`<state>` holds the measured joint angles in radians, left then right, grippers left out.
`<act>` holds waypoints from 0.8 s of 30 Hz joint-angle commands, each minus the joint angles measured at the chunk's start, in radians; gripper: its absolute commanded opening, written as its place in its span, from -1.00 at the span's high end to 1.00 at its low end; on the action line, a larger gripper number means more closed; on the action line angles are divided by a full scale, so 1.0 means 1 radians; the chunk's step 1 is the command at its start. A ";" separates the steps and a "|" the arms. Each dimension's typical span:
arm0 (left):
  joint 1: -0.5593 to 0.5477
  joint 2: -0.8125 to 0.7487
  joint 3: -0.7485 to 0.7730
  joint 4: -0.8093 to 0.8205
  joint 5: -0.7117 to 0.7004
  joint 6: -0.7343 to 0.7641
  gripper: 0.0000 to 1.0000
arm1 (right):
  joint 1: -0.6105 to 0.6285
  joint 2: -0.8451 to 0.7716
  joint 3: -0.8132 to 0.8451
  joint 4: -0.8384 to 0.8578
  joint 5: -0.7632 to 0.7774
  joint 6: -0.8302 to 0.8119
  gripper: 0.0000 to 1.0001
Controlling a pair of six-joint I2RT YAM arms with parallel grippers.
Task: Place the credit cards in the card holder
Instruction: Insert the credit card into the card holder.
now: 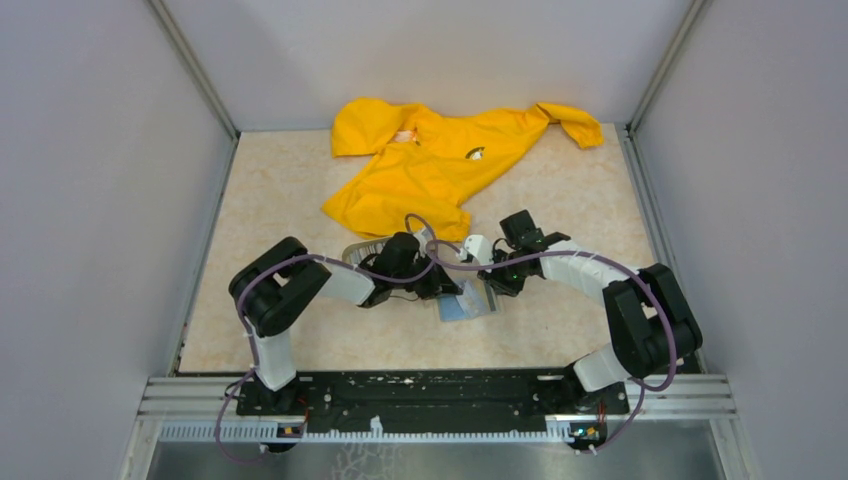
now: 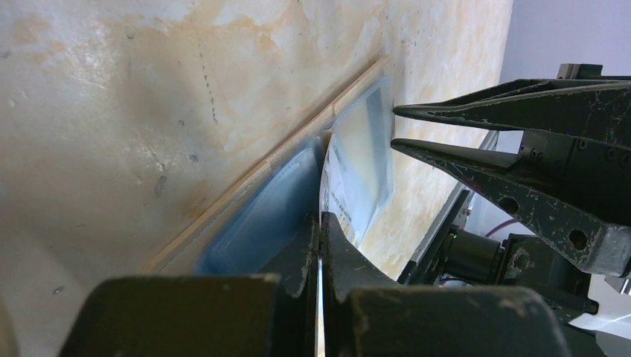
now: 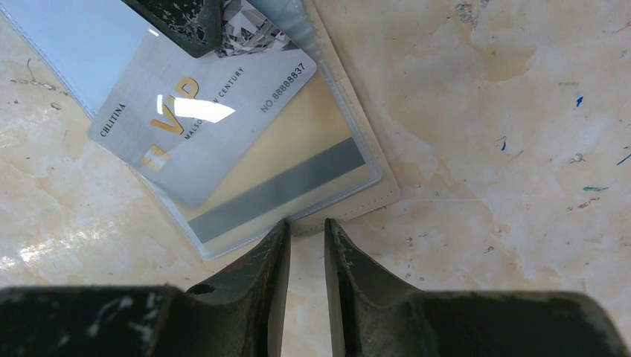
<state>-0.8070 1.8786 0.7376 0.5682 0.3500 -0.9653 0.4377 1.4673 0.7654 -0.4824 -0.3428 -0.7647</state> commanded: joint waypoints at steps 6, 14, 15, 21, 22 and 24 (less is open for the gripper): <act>-0.006 -0.008 0.034 -0.251 -0.058 0.057 1.00 | 0.016 0.008 -0.003 0.031 -0.001 0.011 0.52; -0.006 0.034 0.088 -0.266 -0.024 0.072 1.00 | 0.020 0.008 -0.003 0.036 -0.002 0.013 0.52; -0.007 0.041 0.096 -0.265 -0.014 0.073 1.00 | 0.021 0.007 -0.004 0.036 -0.002 0.013 0.52; -0.007 0.077 0.131 -0.252 0.025 0.079 1.00 | 0.024 0.008 -0.003 0.037 -0.002 0.013 0.51; -0.007 0.081 0.133 -0.246 0.031 0.080 1.00 | 0.025 0.006 -0.003 0.038 -0.002 0.013 0.51; -0.007 0.093 0.138 -0.234 0.046 0.081 1.00 | 0.026 0.005 0.001 0.037 -0.004 0.013 0.50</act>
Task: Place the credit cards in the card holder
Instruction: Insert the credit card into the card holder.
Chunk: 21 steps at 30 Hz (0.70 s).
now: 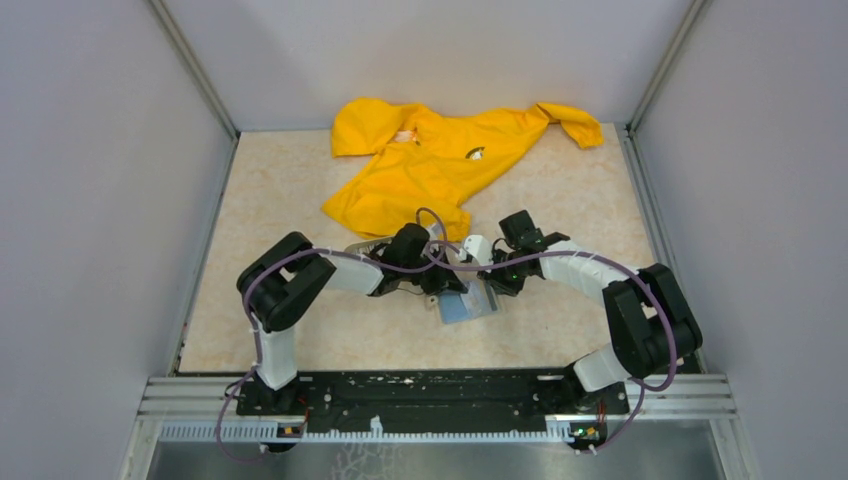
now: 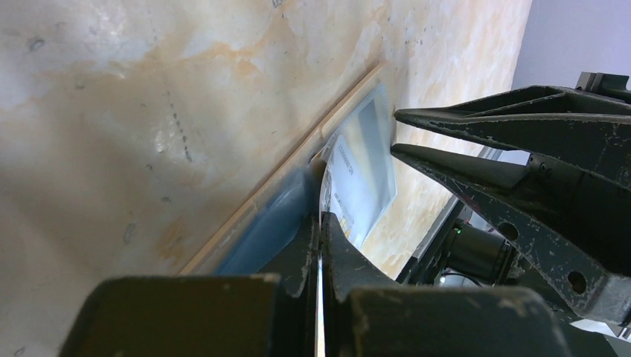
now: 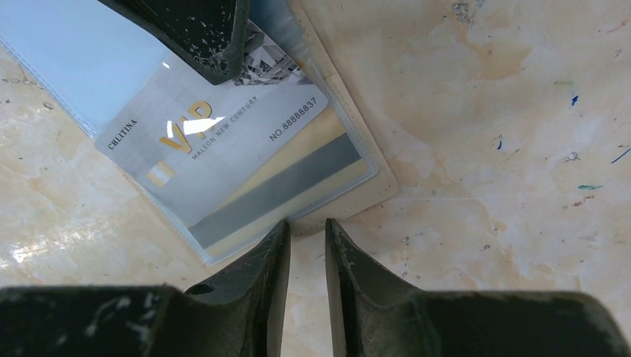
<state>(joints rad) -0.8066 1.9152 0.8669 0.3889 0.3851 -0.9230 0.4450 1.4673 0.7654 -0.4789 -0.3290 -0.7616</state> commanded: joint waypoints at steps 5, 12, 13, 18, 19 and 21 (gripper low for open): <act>-0.006 0.091 0.024 -0.029 0.043 0.042 0.95 | 0.018 -0.039 0.035 0.051 -0.008 0.046 0.47; 0.002 0.086 0.002 -0.002 0.048 0.046 0.82 | 0.071 -0.201 -0.032 0.104 -0.318 -0.052 0.66; 0.003 0.085 -0.002 0.004 0.051 0.044 0.80 | 0.091 -0.219 -0.052 0.133 -0.332 -0.058 0.72; 0.010 0.085 -0.006 0.014 0.064 0.046 0.66 | 0.209 -0.200 -0.086 0.240 -0.270 -0.045 0.98; 0.010 0.084 -0.005 0.015 0.065 0.046 0.62 | 0.234 -0.189 -0.086 0.259 -0.241 -0.035 1.00; 0.010 0.085 -0.005 0.017 0.070 0.045 0.55 | 0.275 -0.162 -0.094 0.298 -0.175 -0.015 1.00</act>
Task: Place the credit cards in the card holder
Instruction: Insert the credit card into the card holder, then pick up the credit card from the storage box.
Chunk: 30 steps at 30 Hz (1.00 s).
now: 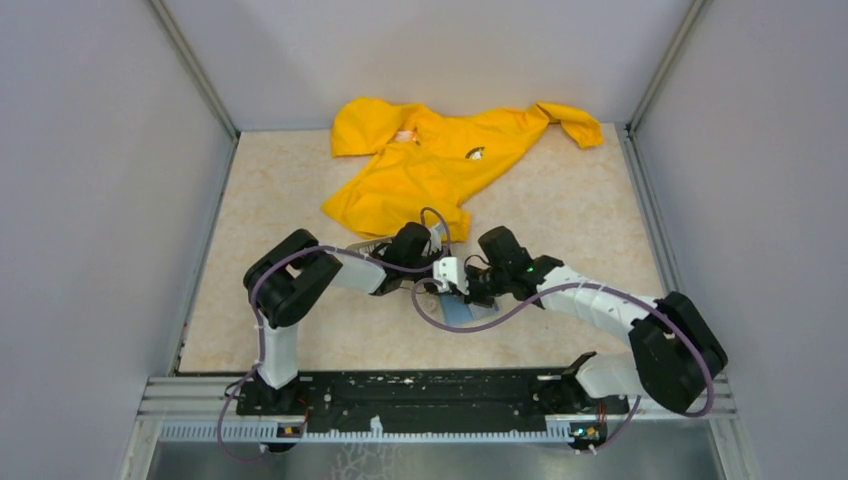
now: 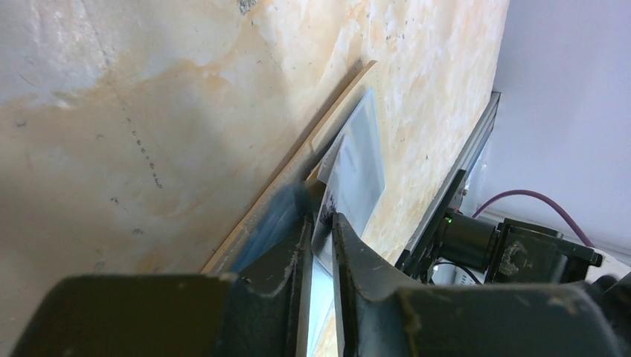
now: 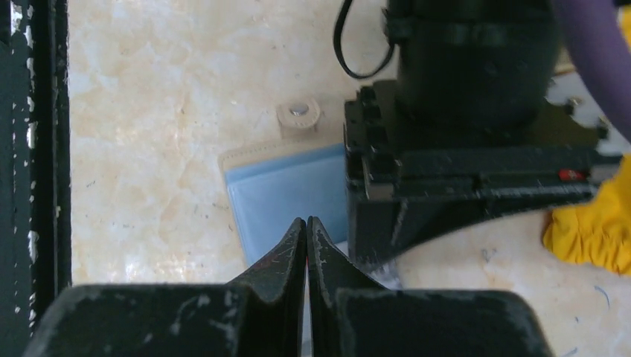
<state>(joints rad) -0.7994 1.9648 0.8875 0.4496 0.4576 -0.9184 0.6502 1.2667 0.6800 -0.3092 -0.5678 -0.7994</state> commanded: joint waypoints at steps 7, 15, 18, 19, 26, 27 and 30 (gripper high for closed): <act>0.005 0.041 -0.028 -0.035 0.007 0.036 0.50 | 0.183 0.133 -0.015 0.185 0.290 0.019 1.00; 0.009 0.051 -0.030 -0.027 0.018 0.041 0.50 | 0.203 0.183 0.004 0.122 0.431 -0.055 1.00; 0.012 0.052 -0.030 -0.025 0.021 0.042 0.49 | 0.204 0.199 0.033 0.061 0.474 -0.084 1.00; 0.013 0.052 -0.031 -0.025 0.023 0.043 0.49 | 0.204 0.202 0.039 0.045 0.486 -0.090 1.00; 0.019 0.053 -0.038 -0.020 0.026 0.046 0.43 | 0.174 0.208 0.067 -0.045 0.514 -0.126 1.00; 0.019 0.055 -0.038 -0.020 0.028 0.046 0.42 | 0.165 0.206 0.072 -0.057 0.512 -0.127 1.00; 0.020 0.054 -0.038 -0.020 0.028 0.047 0.40 | 0.137 0.196 0.079 -0.086 0.499 -0.137 1.00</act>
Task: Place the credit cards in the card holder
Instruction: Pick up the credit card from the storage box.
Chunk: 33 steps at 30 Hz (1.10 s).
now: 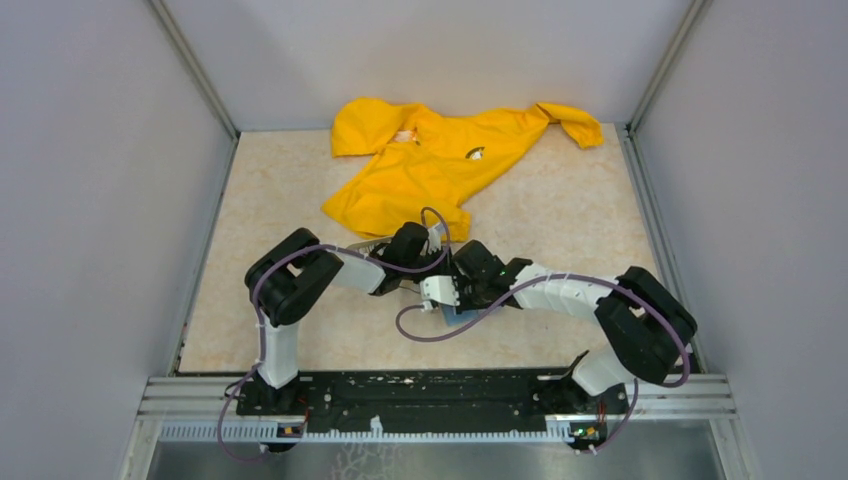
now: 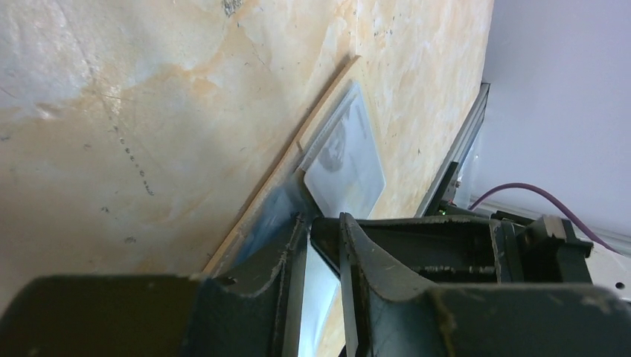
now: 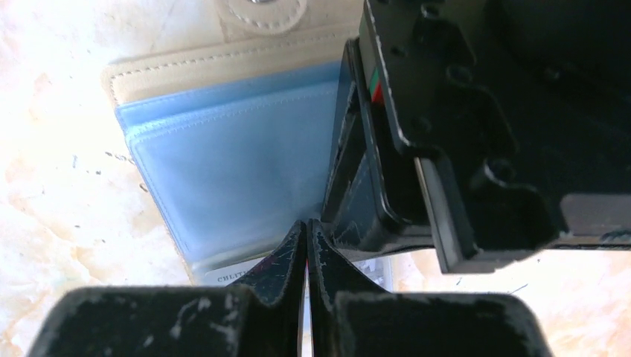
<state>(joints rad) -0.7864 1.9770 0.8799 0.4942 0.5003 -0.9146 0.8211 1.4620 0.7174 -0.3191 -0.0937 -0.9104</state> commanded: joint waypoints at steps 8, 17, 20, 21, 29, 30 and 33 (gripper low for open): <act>0.009 0.011 -0.035 -0.063 -0.023 0.053 0.34 | -0.099 -0.053 0.083 -0.150 -0.147 0.000 1.00; 0.009 -0.197 -0.110 -0.002 -0.078 0.107 0.20 | -0.274 -0.188 0.169 -0.261 -0.579 0.063 1.00; 0.009 -0.293 -0.147 0.025 -0.097 0.150 0.20 | -0.329 -0.222 0.209 -0.308 -0.677 0.063 0.99; 0.009 -0.327 -0.162 0.033 -0.108 0.168 0.20 | -0.345 -0.233 0.218 -0.310 -0.717 0.077 0.96; 0.009 -0.613 -0.273 -0.024 -0.267 0.370 0.19 | -0.417 -0.293 0.212 -0.264 -0.834 0.144 0.62; 0.009 -0.654 -0.283 -0.056 -0.311 0.393 0.19 | -0.421 -0.297 0.210 -0.259 -0.831 0.149 0.59; 0.012 -0.758 -0.316 -0.159 -0.436 0.458 0.07 | -0.425 -0.305 0.201 -0.241 -0.801 0.155 0.53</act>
<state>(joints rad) -0.7826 1.3273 0.6033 0.4484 0.2459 -0.5922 0.4080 1.1923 0.9035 -0.6094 -0.8543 -0.7818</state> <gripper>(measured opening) 0.431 0.221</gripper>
